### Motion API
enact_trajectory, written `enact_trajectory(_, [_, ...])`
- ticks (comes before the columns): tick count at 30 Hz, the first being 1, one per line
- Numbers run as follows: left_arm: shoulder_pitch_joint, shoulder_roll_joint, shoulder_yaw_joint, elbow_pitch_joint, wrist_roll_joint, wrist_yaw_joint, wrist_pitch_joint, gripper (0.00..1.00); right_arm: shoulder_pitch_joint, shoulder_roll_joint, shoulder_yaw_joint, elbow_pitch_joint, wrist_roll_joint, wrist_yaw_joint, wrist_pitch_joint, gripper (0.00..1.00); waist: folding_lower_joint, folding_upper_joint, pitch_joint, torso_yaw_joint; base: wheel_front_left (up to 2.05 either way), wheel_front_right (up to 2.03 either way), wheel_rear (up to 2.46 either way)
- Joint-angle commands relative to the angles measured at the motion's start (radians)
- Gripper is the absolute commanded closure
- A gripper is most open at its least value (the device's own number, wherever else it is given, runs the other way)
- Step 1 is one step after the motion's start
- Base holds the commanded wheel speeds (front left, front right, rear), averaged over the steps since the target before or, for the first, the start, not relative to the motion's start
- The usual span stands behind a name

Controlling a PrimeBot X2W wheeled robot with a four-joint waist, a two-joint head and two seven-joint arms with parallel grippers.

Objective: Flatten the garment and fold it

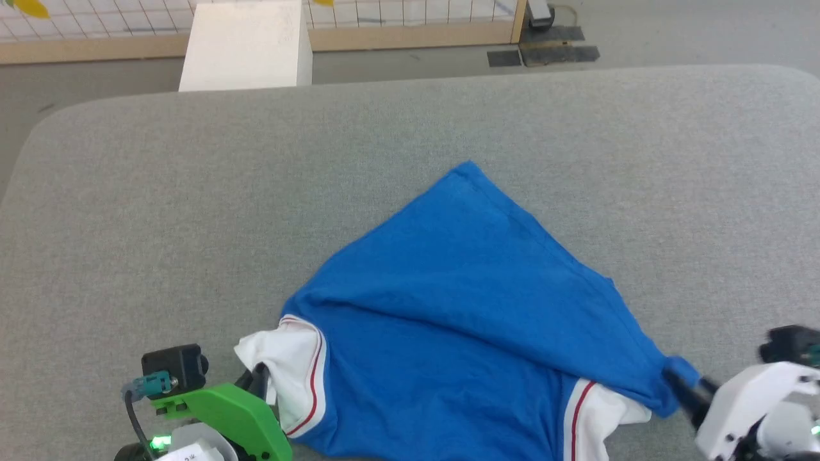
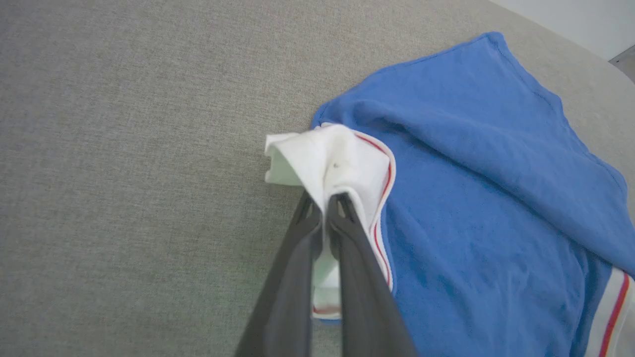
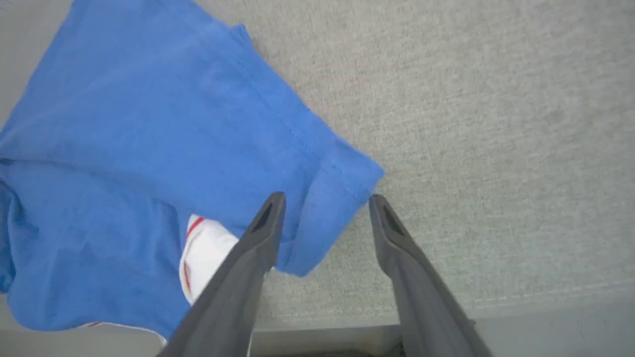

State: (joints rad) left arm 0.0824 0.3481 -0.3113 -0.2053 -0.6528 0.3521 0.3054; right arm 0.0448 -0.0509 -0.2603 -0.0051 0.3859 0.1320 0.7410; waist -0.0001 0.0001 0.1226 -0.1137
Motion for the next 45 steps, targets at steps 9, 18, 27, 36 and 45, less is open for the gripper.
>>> enact_trajectory(9, [0.010, 0.011, 0.011, -0.015, 0.003, 0.013, -0.008, 1.00, -0.190, 0.000, -0.038, -0.100, 0.033, -0.001, -0.252, 0.00, 0.0001, -0.0001, 0.003, 0.013, 0.00, 0.00, 0.00])
enact_trajectory(18, [-0.027, 0.021, 0.003, -0.055, 0.021, 0.013, -0.004, 1.00, -0.502, 0.001, 0.110, 0.059, -0.085, -0.001, -0.246, 0.00, 0.0001, -0.0001, 0.102, 0.089, 0.00, 0.00, 0.00])
enact_trajectory(27, [-0.115, 0.003, -0.032, -0.066, 0.029, -0.020, -0.003, 1.00, -0.828, -0.012, 0.252, 0.330, -0.256, -0.001, -0.050, 0.00, 0.0001, -0.0001, 0.252, 0.205, 0.00, 0.00, 0.00])
enact_trajectory(36, [-0.176, -0.031, -0.055, -0.026, 0.018, -0.053, -0.024, 1.00, -0.964, -0.055, 0.318, 0.557, -0.433, -0.001, 0.160, 0.00, 0.0001, -0.0001, 0.331, 0.290, 0.00, 0.00, 0.00])
enact_trajectory(45, [-0.177, -0.028, -0.048, 0.005, 0.007, -0.060, -0.035, 1.00, -0.939, -0.066, 0.385, 0.664, -0.394, -0.001, 0.265, 0.13, 0.0001, -0.0001, 0.325, 0.291, 0.00, 0.00, 0.00])
